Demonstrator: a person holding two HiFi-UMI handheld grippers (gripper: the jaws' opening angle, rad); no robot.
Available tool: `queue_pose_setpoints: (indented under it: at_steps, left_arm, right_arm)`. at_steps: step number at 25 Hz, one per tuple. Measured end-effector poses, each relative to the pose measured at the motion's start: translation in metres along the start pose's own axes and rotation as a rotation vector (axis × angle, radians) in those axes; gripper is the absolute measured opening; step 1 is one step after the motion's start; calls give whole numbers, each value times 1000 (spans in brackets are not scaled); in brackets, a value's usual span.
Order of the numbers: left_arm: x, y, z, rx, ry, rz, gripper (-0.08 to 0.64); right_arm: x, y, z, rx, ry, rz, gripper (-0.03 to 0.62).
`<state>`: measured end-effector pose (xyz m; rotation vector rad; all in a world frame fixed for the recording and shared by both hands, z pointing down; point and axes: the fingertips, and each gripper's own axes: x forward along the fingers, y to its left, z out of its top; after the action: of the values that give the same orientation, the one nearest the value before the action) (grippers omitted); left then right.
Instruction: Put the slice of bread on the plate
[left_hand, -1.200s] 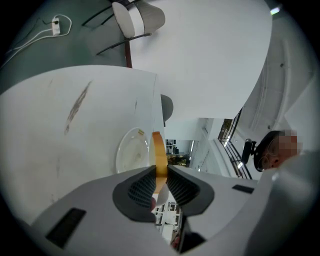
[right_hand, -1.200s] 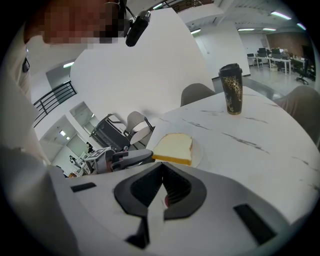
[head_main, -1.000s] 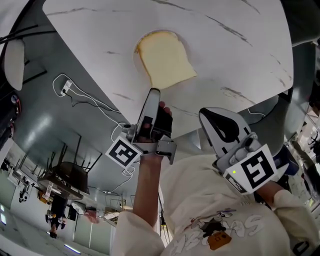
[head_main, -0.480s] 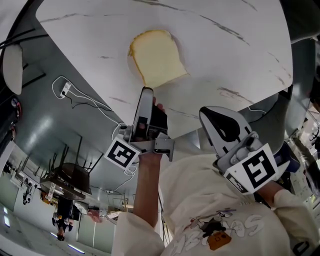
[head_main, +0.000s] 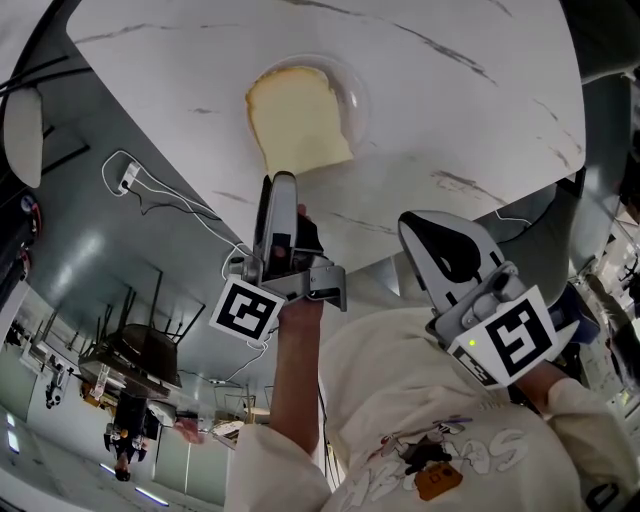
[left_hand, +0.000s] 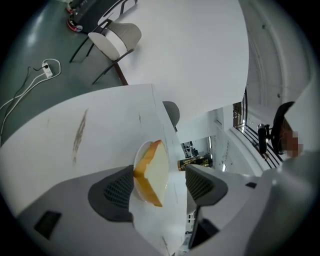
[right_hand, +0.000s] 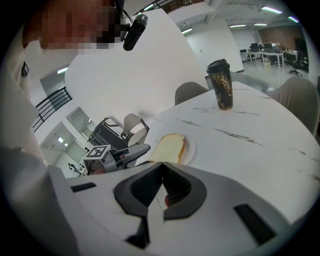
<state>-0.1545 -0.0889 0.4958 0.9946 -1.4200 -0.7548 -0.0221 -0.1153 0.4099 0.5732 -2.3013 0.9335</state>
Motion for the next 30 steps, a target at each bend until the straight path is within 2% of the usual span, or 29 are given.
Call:
queue_pose_setpoints:
  at_steps: [3, 5, 8, 10, 15, 20, 26, 30]
  left_arm:
    - [1, 2, -6, -32, 15, -12, 310]
    - [1, 5, -12, -7, 41, 6, 310]
    - [5, 6, -16, 156, 91, 48, 310]
    - [8, 4, -18, 233, 113, 61, 310]
    - [12, 5, -28, 311, 195, 79, 310]
    - [8, 8, -35, 455, 266, 99, 310]
    - [-2, 12, -34, 458, 287, 115, 310]
    - [-13, 10, -34, 506, 301, 140, 308]
  right_arm:
    - [-1, 1, -2, 5, -2, 2, 6]
    - [-1, 2, -5, 11, 1, 3, 6]
    - [-1, 3, -8, 15, 10, -1, 6]
    - [0, 4, -9, 17, 12, -3, 6]
    - [1, 8, -11, 19, 15, -4, 6]
    - [3, 11, -11, 22, 16, -7, 6]
    - [5, 17, -11, 19, 19, -5, 6]
    - [5, 20, -10, 12, 13, -6, 6]
